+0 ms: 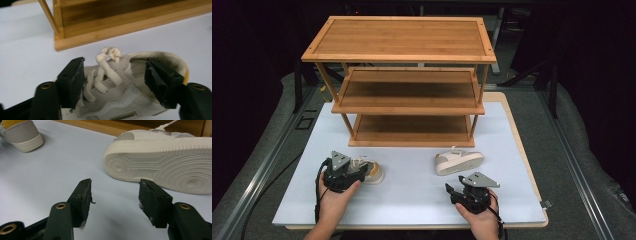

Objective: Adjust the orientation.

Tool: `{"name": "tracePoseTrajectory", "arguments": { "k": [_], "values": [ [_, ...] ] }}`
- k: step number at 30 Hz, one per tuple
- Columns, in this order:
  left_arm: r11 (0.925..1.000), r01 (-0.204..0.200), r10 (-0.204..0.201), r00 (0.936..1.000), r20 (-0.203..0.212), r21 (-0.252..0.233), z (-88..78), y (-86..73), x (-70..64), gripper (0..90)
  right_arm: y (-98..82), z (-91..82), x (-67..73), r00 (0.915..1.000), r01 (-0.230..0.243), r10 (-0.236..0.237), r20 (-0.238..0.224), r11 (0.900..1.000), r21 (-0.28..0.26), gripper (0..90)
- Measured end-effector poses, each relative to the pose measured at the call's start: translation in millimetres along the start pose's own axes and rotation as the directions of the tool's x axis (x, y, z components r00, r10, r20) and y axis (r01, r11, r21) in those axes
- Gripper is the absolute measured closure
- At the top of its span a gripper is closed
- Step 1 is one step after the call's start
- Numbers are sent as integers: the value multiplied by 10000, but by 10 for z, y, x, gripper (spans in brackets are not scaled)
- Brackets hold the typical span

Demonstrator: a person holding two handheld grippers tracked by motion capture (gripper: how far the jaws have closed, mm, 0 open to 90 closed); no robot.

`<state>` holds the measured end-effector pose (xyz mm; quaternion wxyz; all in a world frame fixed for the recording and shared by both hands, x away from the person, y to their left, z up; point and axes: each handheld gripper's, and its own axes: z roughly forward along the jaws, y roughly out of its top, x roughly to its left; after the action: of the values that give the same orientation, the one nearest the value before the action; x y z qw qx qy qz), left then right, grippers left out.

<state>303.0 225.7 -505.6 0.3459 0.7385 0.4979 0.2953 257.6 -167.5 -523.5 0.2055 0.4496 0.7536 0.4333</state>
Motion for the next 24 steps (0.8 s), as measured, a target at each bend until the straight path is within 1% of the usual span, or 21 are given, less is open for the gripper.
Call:
{"name": "tracePoseTrajectory", "arguments": {
  "k": [1, 3, 6, 7, 8, 9, 10, 12, 13, 14, 15, 17, 18, 19, 20, 21, 23, 24],
  "values": [
    [10000, 60, -60, 9998, 165, 39, -16, -21, 27, 344, 0, -4, -4, 10000, -17, 17, -11, 10000, -24, 436],
    [9999, 120, -122, 9996, 238, 52, -27, -33, 42, 339, 0, -2, -6, 10000, -59, 59, 2, 10000, -39, 436],
    [9997, 122, -126, 9996, 236, 202, -102, -83, 105, 331, -4, 1, -9, 10000, -13, 13, -34, 10000, -12, 436],
    [9994, 200, -210, 9991, 372, 268, -125, -100, 138, 331, -4, 1, -4, 10000, -19, 19, -64, 10000, -12, 436],
    [9988, 376, -392, 9978, 528, 306, -142, -121, 174, 331, -4, 1, -1, 10000, -5, 5, -57, 10000, -5, 436],
    [9988, 376, -392, 9978, 528, 306, -142, -121, 174, 330, -4, 2, 1, 10000, -7, 7, -66, 10000, -1, 436],
    [9976, 574, -601, 9957, 701, 396, -164, -142, 215, 330, -4, 2, 1, 10000, -7, 7, -66, 10000, -1, 436],
    [9940, 951, -995, 9914, 852, 546, -231, -223, 306, 332, -5, 7, -3, 10000, -19, 19, -37, 10000, 24, 436],
    [9927, 1079, -1126, 9892, 933, 545, -254, -251, 333, 334, -6, 9, -4, 10000, -44, 44, -23, 10000, 33, 436],
    [9927, 1079, -1126, 9892, 933, 545, -254, -251, 333, 336, -6, 9, -4, 10000, -44, 44, -23, 10000, 33, 436],
    [9904, 1261, -1316, 9857, 1056, 570, -297, -297, 369, 338, -6, 13, -4, 9999, -112, 112, -41, 9999, 52, 436],
    [9897, 1308, -1365, 9849, 1070, 585, -316, -316, 378, 338, -7, 15, -4, 9999, -126, 126, -64, 9999, 46, 436],
    [9880, 1393, -1468, 9809, 1273, 661, -338, -350, 393, 368, -7, 16, -1, 9999, -83, 83, -96, 10000, 39, 436],
    [9848, 1555, -1658, 9747, 1500, 777, -335, -366, 402, 391, -7, 16, 1, 10000, -52, 52, -76, 10000, 49, 436],
    [9791, 1814, -1960, 9623, 1886, 916, -317, -381, 413, 429, -6, 15, 3, 10000, -51, 51, -46, 10000, 50, 436],
    [9791, 1814, -1960, 9623, 1886, 916, -317, -381, 413, 453, -6, 15, 3, 10000, -51, 51, -46, 10000, 50, 436],
    [9678, 2297, -2466, 9468, 2068, 1024, -276, -379, 414, 453, -6, 17, 4, 10000, -62, 62, -45, 10000, 41, 436],
    [9686, 2271, -2434, 9493, 1991, 1011, -270, -367, 396, 453, -5, 17, 4, 10000, -63, 63, -52, 10000, 41, 436]
  ]
}}
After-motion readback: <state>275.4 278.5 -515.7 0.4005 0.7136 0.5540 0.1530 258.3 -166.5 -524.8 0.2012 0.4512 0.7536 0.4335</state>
